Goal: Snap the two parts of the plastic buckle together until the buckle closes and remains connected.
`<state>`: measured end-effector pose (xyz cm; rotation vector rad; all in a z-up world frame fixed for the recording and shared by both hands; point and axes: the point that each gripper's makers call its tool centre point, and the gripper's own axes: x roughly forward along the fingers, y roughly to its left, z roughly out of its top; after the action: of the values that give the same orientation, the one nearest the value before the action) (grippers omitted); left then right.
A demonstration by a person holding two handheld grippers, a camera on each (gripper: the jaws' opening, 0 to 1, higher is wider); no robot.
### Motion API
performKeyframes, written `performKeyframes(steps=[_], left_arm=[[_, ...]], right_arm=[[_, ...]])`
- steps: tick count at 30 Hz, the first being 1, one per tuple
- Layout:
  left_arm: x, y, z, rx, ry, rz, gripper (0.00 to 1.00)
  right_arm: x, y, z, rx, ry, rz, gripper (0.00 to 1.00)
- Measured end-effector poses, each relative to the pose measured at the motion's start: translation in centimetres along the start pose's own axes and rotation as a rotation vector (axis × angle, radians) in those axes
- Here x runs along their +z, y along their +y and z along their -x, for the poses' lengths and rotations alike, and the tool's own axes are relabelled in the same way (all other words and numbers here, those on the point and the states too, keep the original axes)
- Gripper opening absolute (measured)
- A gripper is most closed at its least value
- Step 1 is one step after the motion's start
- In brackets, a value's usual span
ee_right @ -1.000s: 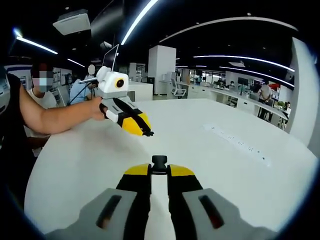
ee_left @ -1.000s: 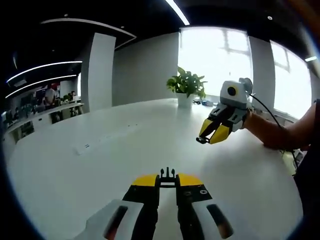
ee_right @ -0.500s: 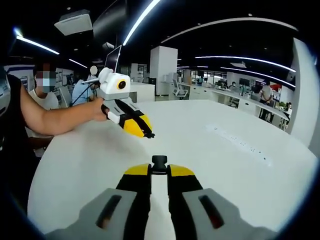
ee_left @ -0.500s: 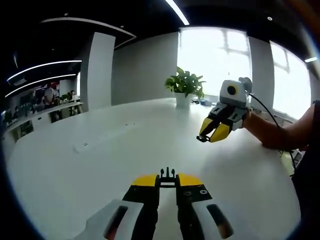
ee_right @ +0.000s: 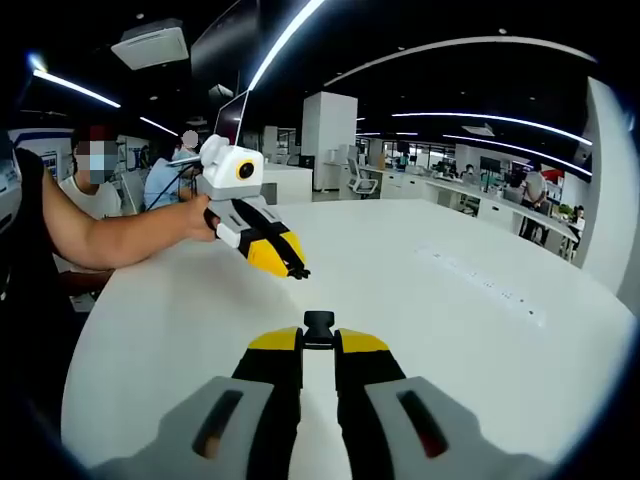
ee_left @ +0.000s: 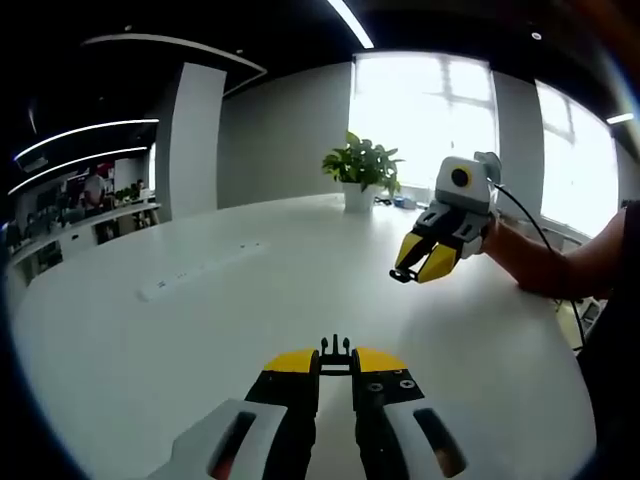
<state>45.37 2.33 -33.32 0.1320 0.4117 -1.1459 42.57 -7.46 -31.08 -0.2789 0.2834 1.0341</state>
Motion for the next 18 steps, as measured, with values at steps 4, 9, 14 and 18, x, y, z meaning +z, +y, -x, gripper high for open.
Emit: performKeyframes(steps=[4,9,14,18], left_arm=[[0.1,-0.5,0.2,-0.008,-0.003,-0.004,0.10],[-0.4,-1.0,0.1,-0.016,0.010,-0.011,0.10],[-0.2,-1.5,0.2,-0.030,0.007,-0.018,0.10],[-0.4,-1.8,0.1,-0.043,0.016,-0.021,0.10]], right_arm=[[-0.3,0.5,0.2,-0.001,0.003,-0.001,0.11],[-0.2,0.9,0.4,0.000,-0.004,-0.001,0.11],[-0.4,1.0,0.4,0.003,0.003,0.001,0.11],[-0.6,1.3,0.4,0.006,0.011,0.007,0.11]])
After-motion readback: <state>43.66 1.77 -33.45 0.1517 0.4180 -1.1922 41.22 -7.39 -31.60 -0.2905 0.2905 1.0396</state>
